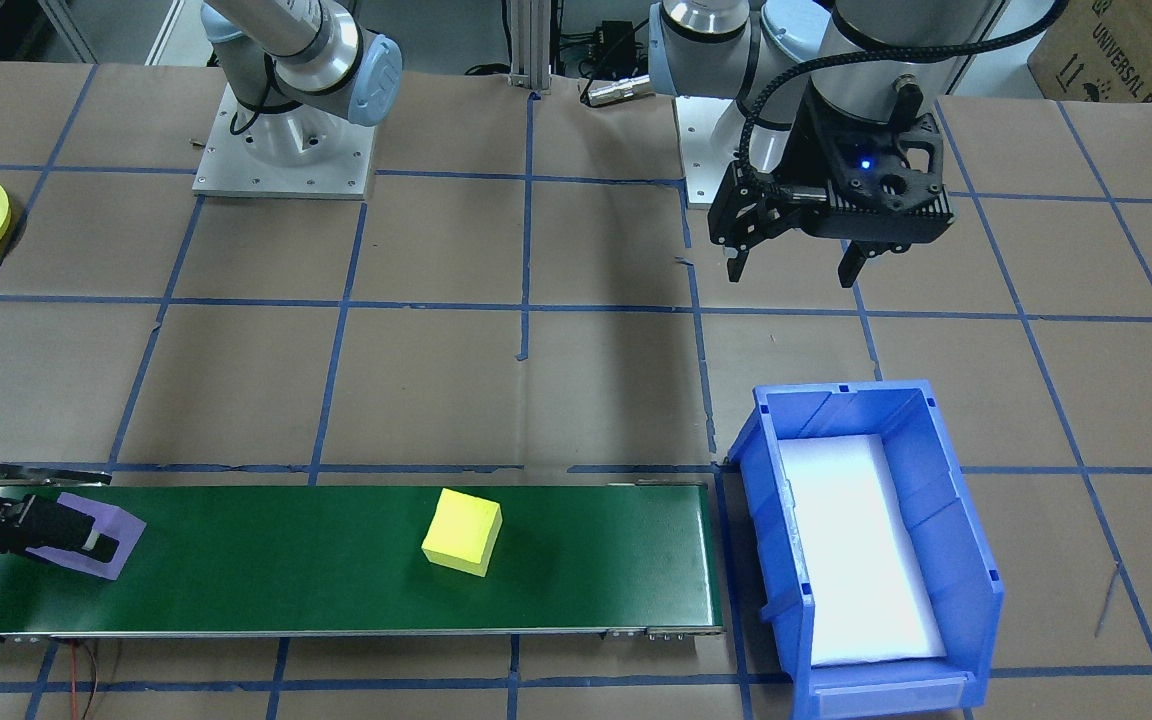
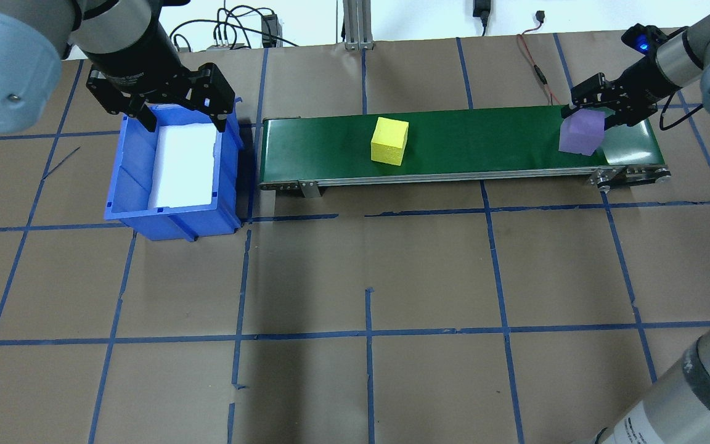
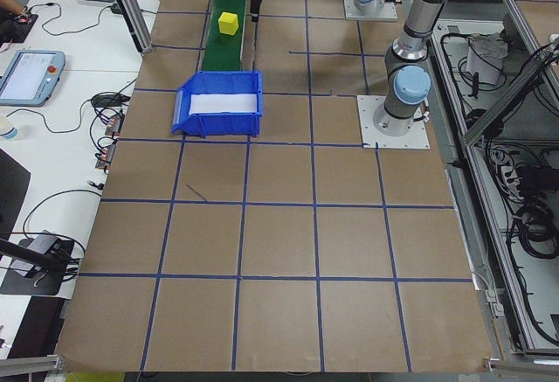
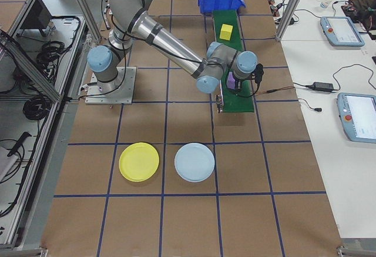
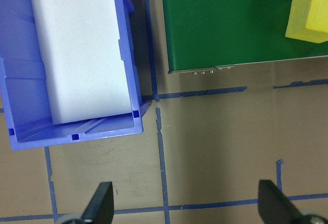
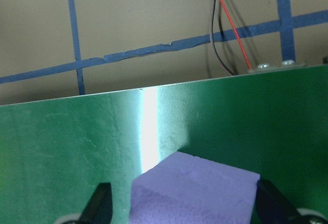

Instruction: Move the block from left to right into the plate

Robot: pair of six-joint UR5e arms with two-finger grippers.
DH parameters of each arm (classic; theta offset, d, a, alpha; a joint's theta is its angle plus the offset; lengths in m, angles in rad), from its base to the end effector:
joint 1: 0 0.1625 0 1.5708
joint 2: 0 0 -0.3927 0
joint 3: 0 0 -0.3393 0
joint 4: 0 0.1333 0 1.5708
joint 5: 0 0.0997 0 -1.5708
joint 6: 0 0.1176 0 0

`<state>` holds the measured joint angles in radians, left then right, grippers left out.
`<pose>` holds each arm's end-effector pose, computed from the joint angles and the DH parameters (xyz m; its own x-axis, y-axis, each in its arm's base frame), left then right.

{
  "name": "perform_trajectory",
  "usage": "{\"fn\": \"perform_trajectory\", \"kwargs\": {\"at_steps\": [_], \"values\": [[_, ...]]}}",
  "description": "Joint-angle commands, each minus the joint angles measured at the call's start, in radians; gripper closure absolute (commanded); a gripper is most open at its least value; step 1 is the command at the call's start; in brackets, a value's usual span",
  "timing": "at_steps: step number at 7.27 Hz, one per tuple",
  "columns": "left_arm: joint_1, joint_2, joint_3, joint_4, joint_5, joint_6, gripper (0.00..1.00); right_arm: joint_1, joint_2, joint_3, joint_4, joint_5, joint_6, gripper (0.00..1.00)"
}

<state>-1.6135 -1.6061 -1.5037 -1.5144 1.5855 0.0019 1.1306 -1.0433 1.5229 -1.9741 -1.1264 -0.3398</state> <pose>-0.1512 -0.4566 0.4574 -0.9990 0.0433 -0.0148 0.0444 0.9951 -0.0880 -0.0851 -0.6121 0.2318 -0.8985 0.0900 -0.4296 0.1330 0.9886 -0.0710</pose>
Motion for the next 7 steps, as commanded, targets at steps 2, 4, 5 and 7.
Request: {"fn": "perform_trajectory", "kwargs": {"at_steps": [2, 4, 5, 7], "values": [[0.014, 0.005, -0.001, 0.0, -0.001, 0.006, 0.0, 0.0, -0.016, 0.005, 0.004, -0.18, -0.004, 0.19], [0.014, 0.006, -0.001, -0.001, 0.001, 0.006, 0.0, 0.0, -0.042, 0.005, 0.064, -0.194, -0.017, 0.68], [0.014, 0.008, -0.003, -0.003, 0.002, 0.006, 0.0, 0.0, -0.061, 0.002, 0.063, -0.223, -0.025, 0.68], [0.012, 0.009, -0.003, -0.004, 0.005, 0.006, 0.0, -0.002, -0.122, 0.016, 0.057, -0.37, -0.079, 0.7]]}}
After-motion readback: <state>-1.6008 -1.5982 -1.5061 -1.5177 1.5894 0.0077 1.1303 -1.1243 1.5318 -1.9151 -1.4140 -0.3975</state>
